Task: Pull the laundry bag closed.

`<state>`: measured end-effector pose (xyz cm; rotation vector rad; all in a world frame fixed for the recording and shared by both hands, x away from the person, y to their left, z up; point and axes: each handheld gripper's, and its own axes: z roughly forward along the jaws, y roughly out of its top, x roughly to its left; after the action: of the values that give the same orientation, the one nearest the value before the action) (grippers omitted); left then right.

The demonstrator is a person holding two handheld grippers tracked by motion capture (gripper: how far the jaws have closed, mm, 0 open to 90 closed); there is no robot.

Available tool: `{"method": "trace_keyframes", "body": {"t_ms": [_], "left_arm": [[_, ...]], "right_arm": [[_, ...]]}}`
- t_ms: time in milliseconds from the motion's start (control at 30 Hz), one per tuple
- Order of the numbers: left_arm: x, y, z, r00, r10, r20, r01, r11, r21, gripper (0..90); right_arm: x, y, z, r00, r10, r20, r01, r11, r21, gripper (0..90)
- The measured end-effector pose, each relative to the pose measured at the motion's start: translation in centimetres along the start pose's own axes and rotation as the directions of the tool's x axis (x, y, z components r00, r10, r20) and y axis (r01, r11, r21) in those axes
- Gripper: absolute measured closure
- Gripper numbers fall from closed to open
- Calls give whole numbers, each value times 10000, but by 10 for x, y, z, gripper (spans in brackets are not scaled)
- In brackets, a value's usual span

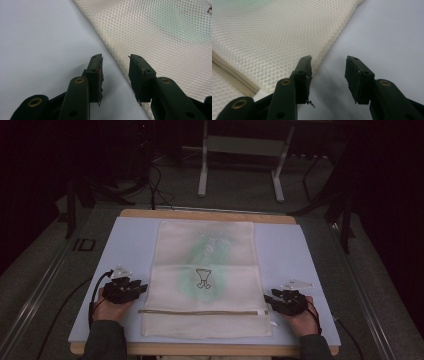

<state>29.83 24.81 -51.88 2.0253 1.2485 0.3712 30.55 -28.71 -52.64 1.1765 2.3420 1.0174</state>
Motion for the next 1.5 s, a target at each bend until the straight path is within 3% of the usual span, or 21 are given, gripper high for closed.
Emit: {"method": "trace_keyframes", "body": {"t_ms": [200,733,967,1500], "left_arm": [[-2,0,0,9999,158,-58,-158,9999,-13,630],[-1,0,0,9999,126,-65,-126,9999,-7,620],[-2,0,0,9999,139,-27,-139,9999,22,625],[-1,0,-1,9999,132,53,-131,9999,-63,627]], "right_arm": [[5,5,-2,9994,71,-328,-76,9999,-135,569],[31,28,5,9929,-703,-956,685,9974,-225,584],[40,36,10,9858,-882,-1426,842,9959,-343,593],[66,60,23,9695,-1659,-1807,1623,9861,-342,587]]}}
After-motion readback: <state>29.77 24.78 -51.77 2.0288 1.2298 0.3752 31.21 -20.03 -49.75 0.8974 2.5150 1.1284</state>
